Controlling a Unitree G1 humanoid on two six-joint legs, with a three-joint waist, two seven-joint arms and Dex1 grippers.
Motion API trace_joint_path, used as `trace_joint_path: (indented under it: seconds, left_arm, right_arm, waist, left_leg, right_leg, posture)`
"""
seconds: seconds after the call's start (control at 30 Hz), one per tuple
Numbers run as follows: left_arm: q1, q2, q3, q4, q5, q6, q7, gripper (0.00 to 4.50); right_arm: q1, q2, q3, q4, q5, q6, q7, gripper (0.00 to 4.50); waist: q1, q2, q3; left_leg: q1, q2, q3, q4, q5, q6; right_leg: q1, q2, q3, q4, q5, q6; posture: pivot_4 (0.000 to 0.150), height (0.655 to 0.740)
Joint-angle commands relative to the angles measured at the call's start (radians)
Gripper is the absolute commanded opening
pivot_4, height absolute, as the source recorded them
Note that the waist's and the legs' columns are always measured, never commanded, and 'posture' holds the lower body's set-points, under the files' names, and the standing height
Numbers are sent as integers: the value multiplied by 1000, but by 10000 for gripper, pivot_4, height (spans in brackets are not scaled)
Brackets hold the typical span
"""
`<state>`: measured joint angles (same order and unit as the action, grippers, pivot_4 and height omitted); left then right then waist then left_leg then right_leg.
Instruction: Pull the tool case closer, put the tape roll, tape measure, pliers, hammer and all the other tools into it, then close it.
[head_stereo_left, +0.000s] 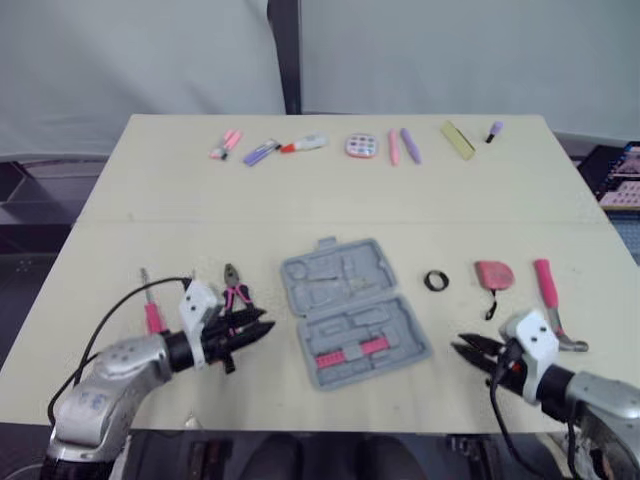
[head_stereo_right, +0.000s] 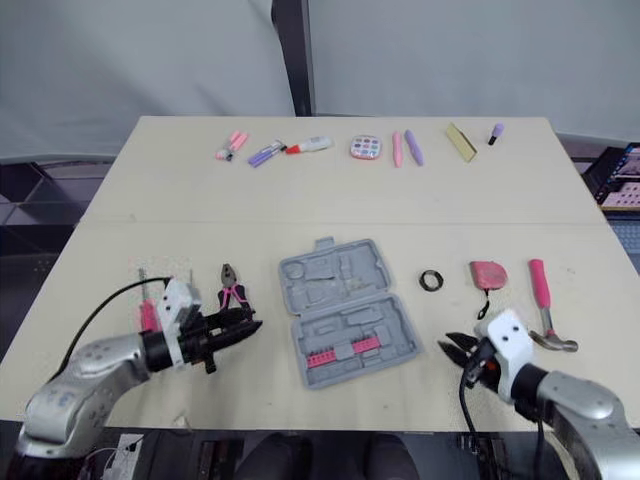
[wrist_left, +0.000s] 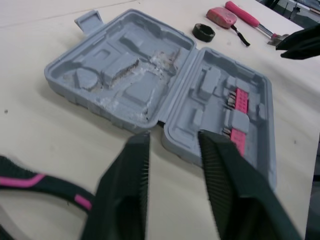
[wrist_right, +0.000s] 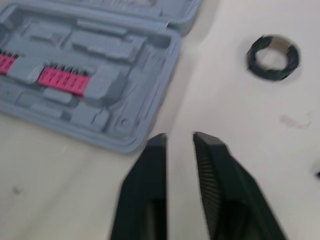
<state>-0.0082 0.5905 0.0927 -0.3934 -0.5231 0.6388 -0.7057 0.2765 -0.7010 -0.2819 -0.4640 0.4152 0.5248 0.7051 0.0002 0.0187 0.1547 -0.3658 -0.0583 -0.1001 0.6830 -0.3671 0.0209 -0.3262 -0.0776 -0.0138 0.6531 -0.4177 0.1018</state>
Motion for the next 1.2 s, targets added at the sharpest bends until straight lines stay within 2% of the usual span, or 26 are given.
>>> trace_joint_path:
  seconds: [0.03, 0.27, 0.6, 0.83, 1.2]
  left_arm:
    - [-40, -8, -18, -53, -35, 80, 39, 235]
    - [-135, 25, -85, -33, -4, 183, 66, 235]
    - [-177, 44, -213, 82, 155, 78, 50, 235]
    - [-217, -2, -292, 213, 244, -3, 44, 235]
    - [-255, -32, -334, 275, 282, -7, -7, 235]
  right_arm:
    - [-42, 18, -17, -7, 16, 18, -35, 0]
    - [-215, 60, 64, 79, -24, 36, -85, 0]
    - [-458, 66, 224, 313, -120, 76, -92, 0]
    - [-515, 95, 263, 381, -148, 74, -83, 0]
    - [-582, 135, 307, 447, -182, 53, -67, 0]
  waist:
    - [-1, 0, 0]
    - [-2, 0, 0]
    - [-2, 0, 0]
    - [-3, 0, 0]
    - [-6, 0, 0]
  left_leg:
    - [0, 0, 0, 0, 0, 0]
    - [0, 0, 0, 1, 0, 0]
    - [-1, -1, 0, 1, 0, 0]
    - [-4, -2, 1, 1, 0, 0]
    - [-4, -2, 1, 2, 0, 0]
  right_leg:
    - [0, 0, 0, 1, 0, 0]
    - [-1, 0, 1, 2, 0, 0]
    - [-5, -1, 0, 6, 0, 0]
    - [-10, -1, 0, 11, 0, 0]
    - [-15, -2, 0, 20, 0, 0]
  posture:
    - [1500, 7134]
    - [1500, 7134]
    - [1500, 7134]
    - [1500, 7134]
    - [1500, 7134]
